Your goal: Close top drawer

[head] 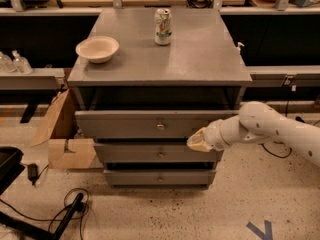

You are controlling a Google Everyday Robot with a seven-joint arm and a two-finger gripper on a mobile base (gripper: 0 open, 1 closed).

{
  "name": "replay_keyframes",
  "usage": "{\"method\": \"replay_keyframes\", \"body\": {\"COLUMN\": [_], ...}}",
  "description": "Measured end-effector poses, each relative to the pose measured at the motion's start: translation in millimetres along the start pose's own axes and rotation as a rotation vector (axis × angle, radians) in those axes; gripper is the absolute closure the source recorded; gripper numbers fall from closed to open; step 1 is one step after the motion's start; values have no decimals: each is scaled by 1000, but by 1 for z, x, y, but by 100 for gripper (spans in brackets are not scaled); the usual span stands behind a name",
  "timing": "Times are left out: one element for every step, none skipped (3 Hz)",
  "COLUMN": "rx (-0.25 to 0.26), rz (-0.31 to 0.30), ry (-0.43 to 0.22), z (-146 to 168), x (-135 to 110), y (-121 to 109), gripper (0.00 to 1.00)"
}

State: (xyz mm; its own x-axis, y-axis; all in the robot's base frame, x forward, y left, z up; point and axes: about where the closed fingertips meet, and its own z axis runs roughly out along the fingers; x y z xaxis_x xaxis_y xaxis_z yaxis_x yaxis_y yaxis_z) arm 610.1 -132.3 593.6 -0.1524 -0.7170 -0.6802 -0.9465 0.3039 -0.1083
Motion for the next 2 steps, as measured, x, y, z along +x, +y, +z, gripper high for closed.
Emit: {"method": "replay_keyframes", "body": {"rx": [11,32], "rz": [30,60], "ry": [0,-3], "z": [7,8], "x": [3,6], "y": [-27,-52], "gripper": [100,100]}}
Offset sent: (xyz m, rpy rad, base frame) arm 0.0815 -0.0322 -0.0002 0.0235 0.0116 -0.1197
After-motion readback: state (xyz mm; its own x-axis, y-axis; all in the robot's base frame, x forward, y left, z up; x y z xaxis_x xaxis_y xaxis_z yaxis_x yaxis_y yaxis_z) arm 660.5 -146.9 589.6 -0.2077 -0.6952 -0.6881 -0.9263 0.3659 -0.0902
